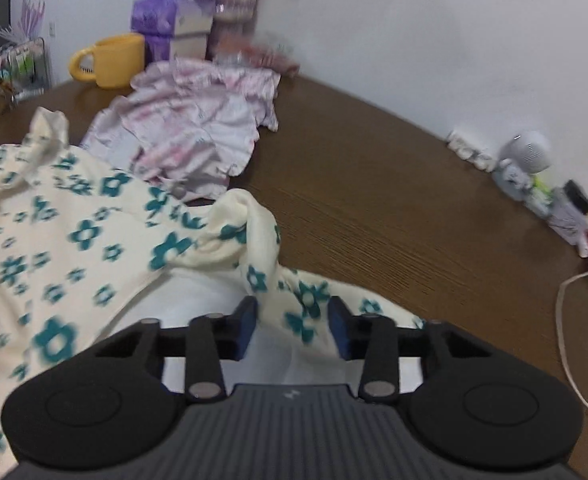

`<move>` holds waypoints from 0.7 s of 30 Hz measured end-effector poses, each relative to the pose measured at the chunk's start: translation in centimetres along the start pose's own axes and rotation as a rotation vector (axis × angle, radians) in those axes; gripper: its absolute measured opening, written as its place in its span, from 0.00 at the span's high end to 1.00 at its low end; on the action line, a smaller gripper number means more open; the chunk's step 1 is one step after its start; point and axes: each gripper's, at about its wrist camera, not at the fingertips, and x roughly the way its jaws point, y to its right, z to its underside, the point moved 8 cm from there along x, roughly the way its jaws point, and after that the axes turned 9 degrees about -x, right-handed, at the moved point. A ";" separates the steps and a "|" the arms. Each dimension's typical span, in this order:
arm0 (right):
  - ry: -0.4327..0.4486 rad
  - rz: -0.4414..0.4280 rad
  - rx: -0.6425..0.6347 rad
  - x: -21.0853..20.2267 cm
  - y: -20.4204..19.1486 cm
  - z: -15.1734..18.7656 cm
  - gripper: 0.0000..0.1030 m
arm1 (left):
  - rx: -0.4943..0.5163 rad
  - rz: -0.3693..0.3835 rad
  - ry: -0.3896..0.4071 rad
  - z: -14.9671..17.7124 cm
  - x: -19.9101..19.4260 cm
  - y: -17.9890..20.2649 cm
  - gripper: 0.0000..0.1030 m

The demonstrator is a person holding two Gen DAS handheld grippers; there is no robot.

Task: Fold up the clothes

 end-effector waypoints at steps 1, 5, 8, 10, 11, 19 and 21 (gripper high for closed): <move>-0.008 -0.015 0.014 0.8 0.1 -0.2 0.82 | 0.009 0.002 -0.016 0.4 0.3 0.0 0.40; -0.029 -0.031 0.091 2.5 2.7 -0.2 0.88 | 0.032 0.013 -0.059 1.7 0.9 -0.2 0.47; -0.032 -0.050 0.138 3.3 3.9 0.1 0.88 | 0.025 0.020 -0.066 2.0 1.0 -0.4 0.47; -0.028 -0.062 0.155 3.2 4.0 0.1 0.87 | 0.030 0.022 -0.064 1.7 1.0 -0.3 0.47; -0.025 -0.081 0.183 2.8 4.0 0.1 0.81 | 0.021 0.023 -0.058 1.3 0.9 -0.4 0.45; 0.108 -0.147 0.298 -6.2 4.0 2.0 0.30 | -0.080 0.042 0.095 -2.2 -2.8 -1.4 0.14; 0.138 -0.132 0.272 -9.2 3.0 3.3 0.20 | -0.060 0.049 0.118 -2.0 -4.0 -0.8 0.08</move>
